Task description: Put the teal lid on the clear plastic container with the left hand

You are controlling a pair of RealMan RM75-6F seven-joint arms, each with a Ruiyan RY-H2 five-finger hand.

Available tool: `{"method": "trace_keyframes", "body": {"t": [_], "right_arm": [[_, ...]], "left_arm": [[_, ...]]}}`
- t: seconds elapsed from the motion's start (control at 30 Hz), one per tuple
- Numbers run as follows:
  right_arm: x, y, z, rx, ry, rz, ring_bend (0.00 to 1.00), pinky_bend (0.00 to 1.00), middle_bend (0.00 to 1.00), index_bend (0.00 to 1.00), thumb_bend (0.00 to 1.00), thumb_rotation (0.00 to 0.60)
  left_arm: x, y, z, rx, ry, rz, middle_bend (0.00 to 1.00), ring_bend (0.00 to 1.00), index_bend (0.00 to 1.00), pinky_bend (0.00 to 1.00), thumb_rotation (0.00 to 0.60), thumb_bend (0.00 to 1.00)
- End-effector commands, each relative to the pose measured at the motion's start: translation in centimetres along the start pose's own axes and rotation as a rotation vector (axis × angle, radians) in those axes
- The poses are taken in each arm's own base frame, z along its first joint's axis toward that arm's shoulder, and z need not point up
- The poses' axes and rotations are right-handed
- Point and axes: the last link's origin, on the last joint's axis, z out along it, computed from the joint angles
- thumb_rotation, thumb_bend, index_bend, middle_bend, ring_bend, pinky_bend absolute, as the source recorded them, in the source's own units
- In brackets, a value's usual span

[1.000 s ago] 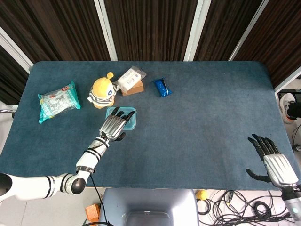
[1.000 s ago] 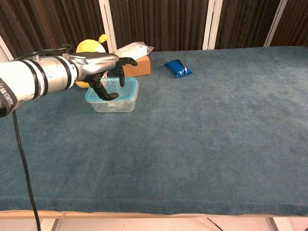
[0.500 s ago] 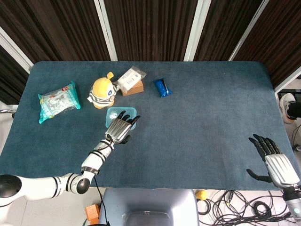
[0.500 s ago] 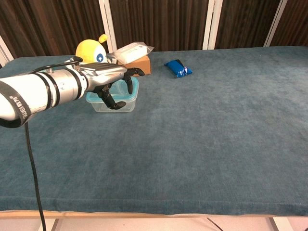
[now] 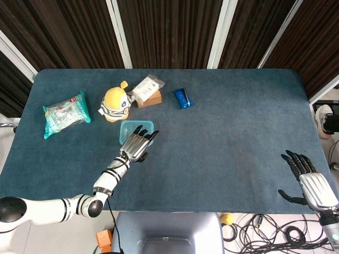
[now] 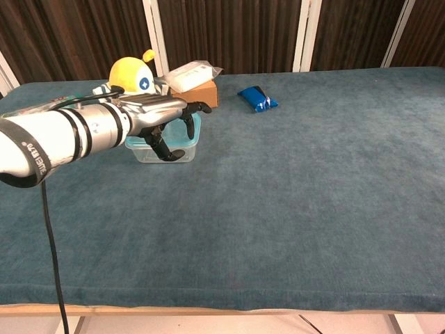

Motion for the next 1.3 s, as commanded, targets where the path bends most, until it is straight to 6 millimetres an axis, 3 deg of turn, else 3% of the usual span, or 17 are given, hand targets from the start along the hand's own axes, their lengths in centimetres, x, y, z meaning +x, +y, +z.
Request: {"method": "trace_keyframes", "body": {"t": [0.03,0.37,0.67,0.97,1.3], "right_arm": [[0.0,0.0,0.0,0.001,0.001,0.0,0.0,0.0,0.0,0.0,0.15,0.6],[0.1,0.0,0.0,0.001,0.003,0.001,0.0,0.0,0.0,0.0,0.15,0.6],[0.1,0.0,-0.1,0.002,0.002,0.002,0.0,0.0,0.0,0.0,0.15,0.6],[0.2,0.1,-0.2,0.003,0.005,0.008,0.0,0.0,0.0,0.0,0.15,0.6],[0.2,0.1,-0.1,0.003,0.002,0.009,0.0,0.0,0.0,0.0,0.15,0.6]], "left_arm": [[-0.1,0.0,0.1,0.002,-0.004,0.0,0.3,0.12,0.0,0.02,0.6,0.41],[-0.3,-0.4,0.0,0.012,-0.015,0.001,0.3,0.12,0.0,0.02,0.6,0.41],[2.1,-1.0,-0.1,0.009,0.119,-0.043,0.27,0.11,0.0,0.02,0.6,0.46],[0.4,-3.2,0.9,0.069,0.071,-0.095,0.19,0.04,0.0,0.0,0.6,0.53],[0.0,-3.5,1.6,0.082,0.07,-0.098,0.18,0.03,0.0,0.0,0.6,0.58]]}}
